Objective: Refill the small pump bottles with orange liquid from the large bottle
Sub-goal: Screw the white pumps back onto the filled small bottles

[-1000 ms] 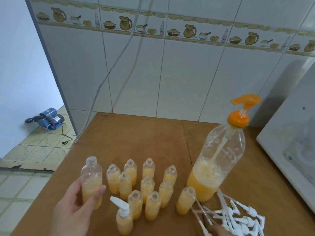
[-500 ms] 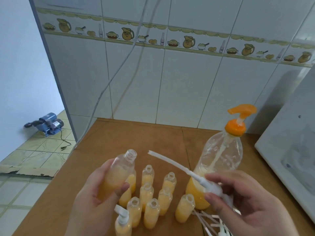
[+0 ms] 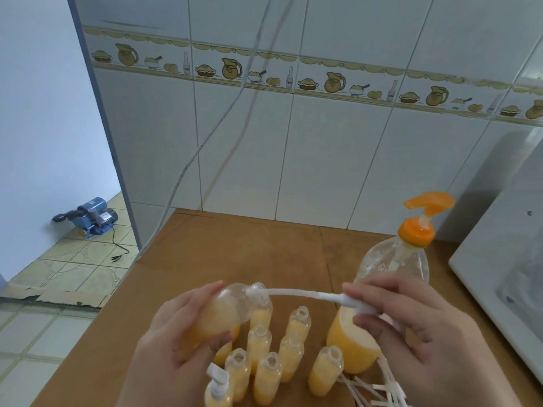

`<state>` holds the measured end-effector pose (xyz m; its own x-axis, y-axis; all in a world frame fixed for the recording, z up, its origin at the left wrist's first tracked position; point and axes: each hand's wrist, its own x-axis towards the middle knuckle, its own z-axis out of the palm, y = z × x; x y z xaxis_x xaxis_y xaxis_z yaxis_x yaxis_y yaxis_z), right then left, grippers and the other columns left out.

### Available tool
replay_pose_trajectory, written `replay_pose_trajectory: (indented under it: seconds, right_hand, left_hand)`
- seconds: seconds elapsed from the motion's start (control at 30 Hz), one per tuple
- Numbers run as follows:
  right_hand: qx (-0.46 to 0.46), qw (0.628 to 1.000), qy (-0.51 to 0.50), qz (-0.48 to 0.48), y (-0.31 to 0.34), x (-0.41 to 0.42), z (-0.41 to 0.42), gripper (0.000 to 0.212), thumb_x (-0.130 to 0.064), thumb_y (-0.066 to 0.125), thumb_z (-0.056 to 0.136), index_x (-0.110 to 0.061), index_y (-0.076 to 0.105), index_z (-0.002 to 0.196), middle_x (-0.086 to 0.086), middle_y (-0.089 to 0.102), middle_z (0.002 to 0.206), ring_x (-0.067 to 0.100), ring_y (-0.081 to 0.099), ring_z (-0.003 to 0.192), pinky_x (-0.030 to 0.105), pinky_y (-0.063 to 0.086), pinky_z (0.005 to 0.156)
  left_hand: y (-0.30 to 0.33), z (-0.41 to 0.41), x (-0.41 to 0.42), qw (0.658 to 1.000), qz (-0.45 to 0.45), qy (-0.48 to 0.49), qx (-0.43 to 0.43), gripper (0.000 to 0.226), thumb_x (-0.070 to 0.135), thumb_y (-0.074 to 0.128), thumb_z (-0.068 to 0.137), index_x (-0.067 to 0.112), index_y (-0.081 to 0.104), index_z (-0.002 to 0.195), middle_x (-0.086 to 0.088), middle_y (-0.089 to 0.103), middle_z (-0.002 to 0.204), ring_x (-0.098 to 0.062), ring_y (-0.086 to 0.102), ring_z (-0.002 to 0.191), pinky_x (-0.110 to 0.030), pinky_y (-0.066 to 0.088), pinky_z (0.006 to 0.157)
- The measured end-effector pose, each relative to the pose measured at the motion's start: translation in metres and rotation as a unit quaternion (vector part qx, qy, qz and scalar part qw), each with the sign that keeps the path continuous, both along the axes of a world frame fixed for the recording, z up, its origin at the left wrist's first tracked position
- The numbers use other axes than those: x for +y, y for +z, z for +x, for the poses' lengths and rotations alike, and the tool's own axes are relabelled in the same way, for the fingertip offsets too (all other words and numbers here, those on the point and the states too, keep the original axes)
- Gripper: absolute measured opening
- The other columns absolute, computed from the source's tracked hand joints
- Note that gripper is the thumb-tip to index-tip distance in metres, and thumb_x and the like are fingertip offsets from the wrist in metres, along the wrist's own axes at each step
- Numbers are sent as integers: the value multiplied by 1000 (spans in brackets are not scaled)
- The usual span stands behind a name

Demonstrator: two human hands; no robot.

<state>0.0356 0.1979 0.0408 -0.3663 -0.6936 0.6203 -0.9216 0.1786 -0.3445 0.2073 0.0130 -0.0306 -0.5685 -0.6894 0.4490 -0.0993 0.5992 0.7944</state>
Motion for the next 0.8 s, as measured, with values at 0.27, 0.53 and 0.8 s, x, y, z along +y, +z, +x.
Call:
replay_pose_trajectory:
  seconds: [0.27,0.53,0.8]
  right_hand:
    - [-212,967,123,-71,12,-40,24,40,-23,71,76,-40,60,110,-15,63,100,7,62,95,16,52,77]
    - [-585,780,152,-162,-3,-62,37,56,-46,81,58,-29,64,108,-4,72,89,10,67,82,21,54,70]
    - [-667,693,139,-236,-14,-68,41,90,-39,95,29,-19,65,111,7,69,84,14,67,76,19,53,63]
  left_hand:
    - [11,-9,15,995,80,-59,17,61,77,65,43,68,55,103,38,57,109,16,52,102,-1,41,80]
    - [21,-8,28,973,203,-111,14,71,83,69,24,67,60,92,29,69,91,8,65,83,-3,46,74]
    - [20,-10,34,951,266,-156,31,75,78,75,22,62,63,94,31,67,101,15,58,100,0,40,82]
